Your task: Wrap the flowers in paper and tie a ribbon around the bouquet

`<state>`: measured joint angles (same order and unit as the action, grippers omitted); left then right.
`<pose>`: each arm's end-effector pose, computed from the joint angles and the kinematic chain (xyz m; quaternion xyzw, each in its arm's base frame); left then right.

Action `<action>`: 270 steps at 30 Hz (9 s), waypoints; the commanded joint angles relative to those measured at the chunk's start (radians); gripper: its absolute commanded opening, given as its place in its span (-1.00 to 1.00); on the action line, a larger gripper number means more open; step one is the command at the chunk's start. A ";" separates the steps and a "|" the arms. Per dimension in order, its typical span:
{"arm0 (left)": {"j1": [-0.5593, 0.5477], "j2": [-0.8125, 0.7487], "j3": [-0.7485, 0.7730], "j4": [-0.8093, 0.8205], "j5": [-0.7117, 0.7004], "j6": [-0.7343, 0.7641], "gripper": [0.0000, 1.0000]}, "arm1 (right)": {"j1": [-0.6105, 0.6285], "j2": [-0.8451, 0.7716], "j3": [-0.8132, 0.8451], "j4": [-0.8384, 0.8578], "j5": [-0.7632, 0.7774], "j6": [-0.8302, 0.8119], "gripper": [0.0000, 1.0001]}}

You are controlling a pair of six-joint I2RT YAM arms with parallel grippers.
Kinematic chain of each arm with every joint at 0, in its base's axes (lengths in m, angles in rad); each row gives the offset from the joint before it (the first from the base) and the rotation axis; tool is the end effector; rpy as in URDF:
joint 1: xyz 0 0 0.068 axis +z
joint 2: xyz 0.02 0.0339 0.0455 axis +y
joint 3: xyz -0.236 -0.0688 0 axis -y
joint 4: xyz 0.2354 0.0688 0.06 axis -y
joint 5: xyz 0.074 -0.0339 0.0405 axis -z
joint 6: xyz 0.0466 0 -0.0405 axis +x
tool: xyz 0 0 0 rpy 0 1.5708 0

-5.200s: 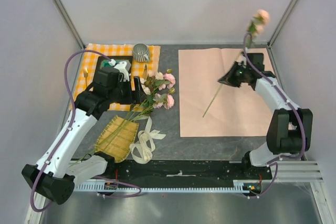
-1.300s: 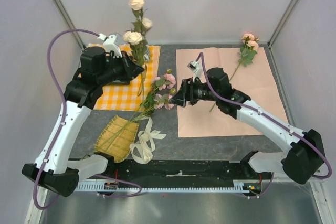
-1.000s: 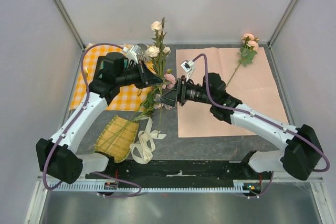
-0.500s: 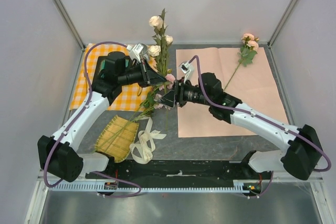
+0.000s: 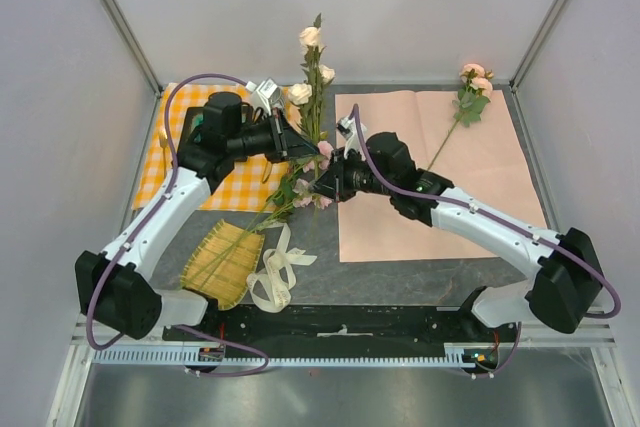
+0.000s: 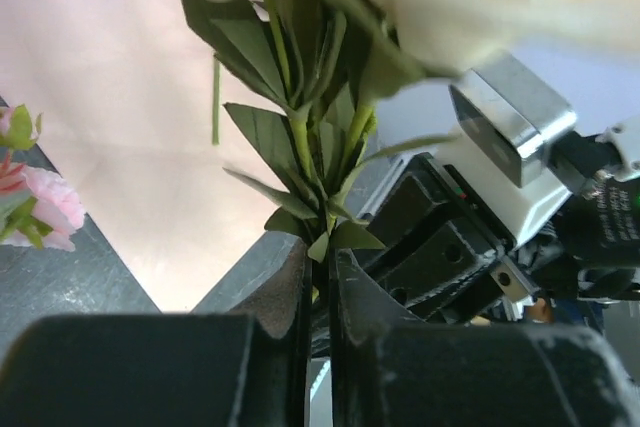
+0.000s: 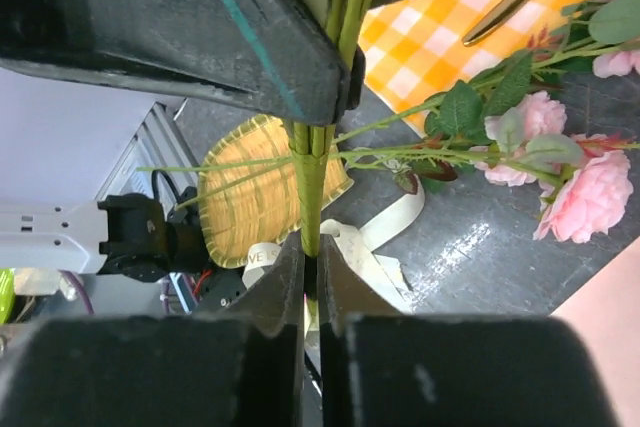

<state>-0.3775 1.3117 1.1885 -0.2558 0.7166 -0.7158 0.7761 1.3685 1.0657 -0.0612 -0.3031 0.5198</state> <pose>0.2694 -0.1397 0.3319 0.0635 0.7972 -0.5212 0.2981 0.2228 0.2382 0.2896 -0.1890 0.7964 0.4377 0.3722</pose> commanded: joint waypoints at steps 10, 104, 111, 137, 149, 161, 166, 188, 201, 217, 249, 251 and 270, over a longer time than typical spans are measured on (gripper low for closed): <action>0.000 -0.058 0.150 -0.392 -0.327 0.447 0.56 | -0.570 0.176 0.029 -0.314 0.078 0.115 -1.00; 0.006 0.383 -0.072 -0.436 -0.833 0.596 -0.24 | -0.388 -0.244 -0.107 -0.365 0.137 -0.015 0.65; 0.011 0.247 -0.037 -0.519 -0.936 0.581 -0.60 | -0.379 -0.233 -0.108 -0.365 0.139 -0.018 0.65; -0.006 -0.161 -0.093 0.183 -0.175 -0.092 -0.97 | -0.032 -0.118 -0.228 0.587 -0.159 0.434 0.78; -0.015 -0.192 -0.155 0.225 -0.192 -0.089 -0.97 | 0.031 0.078 -0.190 0.784 -0.033 0.681 0.42; -0.014 -0.204 -0.164 0.219 -0.227 -0.060 -0.97 | 0.063 -0.038 -0.294 0.680 0.102 0.665 0.32; -0.012 -0.193 -0.142 0.245 -0.240 -0.071 -0.97 | 0.061 -0.125 -0.264 0.569 0.135 0.527 0.51; -0.015 -0.295 -0.286 0.389 -0.264 -0.186 -0.97 | 0.176 0.141 -0.075 0.778 0.114 0.692 0.11; -0.014 -0.328 -0.319 0.370 -0.275 -0.192 -0.97 | 0.186 0.141 -0.076 0.616 0.251 0.725 -0.24; 0.068 0.122 0.085 -0.511 -0.638 0.607 0.42 | 0.019 -0.094 -0.248 0.112 0.369 0.442 0.11; 0.077 0.581 0.161 -0.459 -0.559 0.687 0.08 | -0.074 -0.143 -0.286 0.115 0.219 0.362 0.12; 0.078 0.571 0.152 -0.454 -0.531 0.684 0.14 | -0.075 -0.146 -0.289 0.116 0.220 0.362 0.12; 0.077 0.578 0.152 -0.441 -0.554 0.653 -0.63 | -0.074 -0.135 -0.296 0.130 0.202 0.373 0.12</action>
<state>-0.2996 1.9068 1.3350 -0.7258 0.2111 -0.0692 0.7040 1.2263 0.7761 0.0296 -0.0841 0.8867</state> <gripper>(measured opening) 0.256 0.560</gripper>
